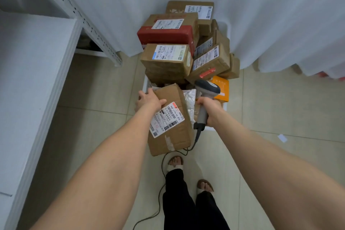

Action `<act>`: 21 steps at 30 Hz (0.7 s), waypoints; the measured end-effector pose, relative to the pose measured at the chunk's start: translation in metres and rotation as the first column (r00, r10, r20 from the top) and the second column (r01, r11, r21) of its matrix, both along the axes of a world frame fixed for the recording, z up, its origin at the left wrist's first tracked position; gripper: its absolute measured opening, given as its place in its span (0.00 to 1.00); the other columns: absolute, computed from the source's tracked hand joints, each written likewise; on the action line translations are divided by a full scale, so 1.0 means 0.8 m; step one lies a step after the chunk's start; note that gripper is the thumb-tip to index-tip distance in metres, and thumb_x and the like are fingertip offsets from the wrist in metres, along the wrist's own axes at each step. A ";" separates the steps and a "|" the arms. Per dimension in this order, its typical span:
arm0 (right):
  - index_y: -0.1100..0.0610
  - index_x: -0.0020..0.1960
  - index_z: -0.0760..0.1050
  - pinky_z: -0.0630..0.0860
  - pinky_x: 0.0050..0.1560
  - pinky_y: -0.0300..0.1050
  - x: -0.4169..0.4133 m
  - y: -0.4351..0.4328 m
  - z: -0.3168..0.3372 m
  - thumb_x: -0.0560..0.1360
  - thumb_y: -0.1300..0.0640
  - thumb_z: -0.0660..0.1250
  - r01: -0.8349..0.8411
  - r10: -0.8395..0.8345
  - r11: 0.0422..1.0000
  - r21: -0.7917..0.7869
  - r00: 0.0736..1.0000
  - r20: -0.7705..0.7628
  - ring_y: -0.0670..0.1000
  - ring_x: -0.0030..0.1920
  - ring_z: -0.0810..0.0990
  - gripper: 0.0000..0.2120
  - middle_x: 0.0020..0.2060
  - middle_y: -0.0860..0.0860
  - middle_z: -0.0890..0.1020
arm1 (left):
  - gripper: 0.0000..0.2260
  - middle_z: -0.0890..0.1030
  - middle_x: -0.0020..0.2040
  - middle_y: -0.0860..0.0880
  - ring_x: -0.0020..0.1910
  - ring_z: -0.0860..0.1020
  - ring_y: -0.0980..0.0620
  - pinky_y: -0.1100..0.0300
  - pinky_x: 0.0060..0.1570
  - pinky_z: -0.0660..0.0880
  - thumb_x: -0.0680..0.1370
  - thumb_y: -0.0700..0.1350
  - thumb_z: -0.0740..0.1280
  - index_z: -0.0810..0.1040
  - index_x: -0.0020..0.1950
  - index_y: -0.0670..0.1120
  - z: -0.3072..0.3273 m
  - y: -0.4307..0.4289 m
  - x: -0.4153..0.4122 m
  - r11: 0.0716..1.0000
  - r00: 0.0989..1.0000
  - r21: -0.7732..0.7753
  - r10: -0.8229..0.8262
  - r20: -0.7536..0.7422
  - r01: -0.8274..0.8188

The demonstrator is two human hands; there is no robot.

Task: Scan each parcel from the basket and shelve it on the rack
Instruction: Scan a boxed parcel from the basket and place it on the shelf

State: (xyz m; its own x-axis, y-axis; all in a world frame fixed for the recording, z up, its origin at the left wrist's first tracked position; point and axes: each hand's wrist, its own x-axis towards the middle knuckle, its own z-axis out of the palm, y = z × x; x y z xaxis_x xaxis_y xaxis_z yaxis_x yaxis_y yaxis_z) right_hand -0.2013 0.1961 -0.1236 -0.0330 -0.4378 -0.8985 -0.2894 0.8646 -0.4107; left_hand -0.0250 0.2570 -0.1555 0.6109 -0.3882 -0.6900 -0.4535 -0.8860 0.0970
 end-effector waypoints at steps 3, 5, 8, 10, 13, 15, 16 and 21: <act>0.60 0.64 0.69 0.79 0.53 0.57 0.003 0.005 0.001 0.70 0.61 0.70 -0.040 0.040 0.999 0.009 0.999 0.001 0.60 0.50 0.78 0.24 0.53 0.61 0.77 | 0.37 0.50 0.76 0.40 0.70 0.62 0.33 0.42 0.64 0.67 0.76 0.61 0.64 0.49 0.78 0.50 -0.004 0.005 0.006 0.997 0.998 0.054 0.056 -0.019 -0.055; 0.60 0.62 0.69 0.78 0.49 0.55 -0.003 0.011 0.000 0.70 0.61 0.70 -0.069 0.069 0.997 0.024 0.998 -0.011 0.58 0.45 0.77 0.22 0.50 0.59 0.76 | 0.39 0.48 0.77 0.39 0.71 0.62 0.33 0.42 0.66 0.65 0.77 0.62 0.63 0.47 0.79 0.49 -0.007 0.010 0.006 0.992 0.995 0.081 0.095 -0.030 -0.093; 0.58 0.57 0.68 0.77 0.53 0.61 -0.018 0.024 0.001 0.70 0.60 0.69 -0.077 0.080 0.994 0.081 0.996 -0.037 0.59 0.45 0.76 0.18 0.50 0.59 0.76 | 0.39 0.50 0.75 0.40 0.69 0.64 0.34 0.42 0.65 0.69 0.77 0.64 0.60 0.45 0.79 0.48 -0.009 0.019 0.002 0.982 0.985 0.097 0.168 -0.041 -0.164; 0.57 0.54 0.68 0.77 0.54 0.64 -0.028 0.037 0.003 0.72 0.60 0.68 -0.060 0.065 0.989 0.136 0.997 -0.032 0.61 0.47 0.77 0.14 0.50 0.59 0.76 | 0.39 0.54 0.74 0.39 0.67 0.67 0.35 0.44 0.62 0.72 0.77 0.65 0.58 0.45 0.79 0.48 -0.008 0.024 -0.003 0.970 0.974 0.101 0.224 -0.042 -0.219; 0.56 0.62 0.68 0.77 0.54 0.64 -0.033 0.055 0.001 0.72 0.60 0.67 -0.009 0.004 0.982 0.190 1.000 0.029 0.61 0.52 0.79 0.19 0.55 0.59 0.79 | 0.36 0.57 0.72 0.39 0.64 0.69 0.38 0.47 0.62 0.73 0.78 0.64 0.55 0.48 0.78 0.46 -0.006 0.033 -0.009 0.957 0.959 0.083 0.280 -0.035 -0.276; 0.55 0.63 0.69 0.77 0.54 0.62 -0.030 0.059 0.000 0.72 0.60 0.67 0.010 -0.015 0.989 0.145 0.999 0.031 0.61 0.52 0.78 0.20 0.55 0.58 0.78 | 0.33 0.57 0.71 0.40 0.64 0.70 0.38 0.46 0.61 0.74 0.79 0.64 0.55 0.54 0.77 0.47 -0.006 0.039 -0.008 0.951 0.951 0.041 0.307 -0.025 -0.306; 0.55 0.64 0.69 0.77 0.55 0.61 -0.027 0.058 0.001 0.71 0.59 0.68 0.000 0.000 0.996 0.091 1.000 0.008 0.60 0.53 0.78 0.22 0.56 0.58 0.78 | 0.32 0.58 0.70 0.40 0.63 0.70 0.38 0.45 0.60 0.74 0.79 0.64 0.55 0.56 0.77 0.47 -0.005 0.042 -0.005 0.945 0.945 0.013 0.328 -0.014 -0.328; 0.52 0.57 0.69 0.74 0.50 0.52 0.002 0.024 0.011 0.71 0.62 0.69 -0.052 0.052 0.983 -0.178 0.999 -0.005 0.55 0.50 0.75 0.17 0.48 0.53 0.76 | 0.33 0.68 0.70 0.41 0.68 0.67 0.40 0.49 0.66 0.68 0.78 0.65 0.55 0.67 0.72 0.40 -0.004 0.049 0.027 0.921 0.925 -0.077 0.381 -0.015 -0.381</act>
State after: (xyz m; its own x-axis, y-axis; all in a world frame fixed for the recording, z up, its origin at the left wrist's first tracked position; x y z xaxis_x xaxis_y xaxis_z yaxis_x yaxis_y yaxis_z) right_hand -0.1998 0.2154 -0.1147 -0.0061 -0.5916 -0.8062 -0.3322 0.7616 -0.5564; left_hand -0.0033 0.2964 -0.1583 0.7232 -0.1781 -0.6673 -0.0834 -0.9816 0.1716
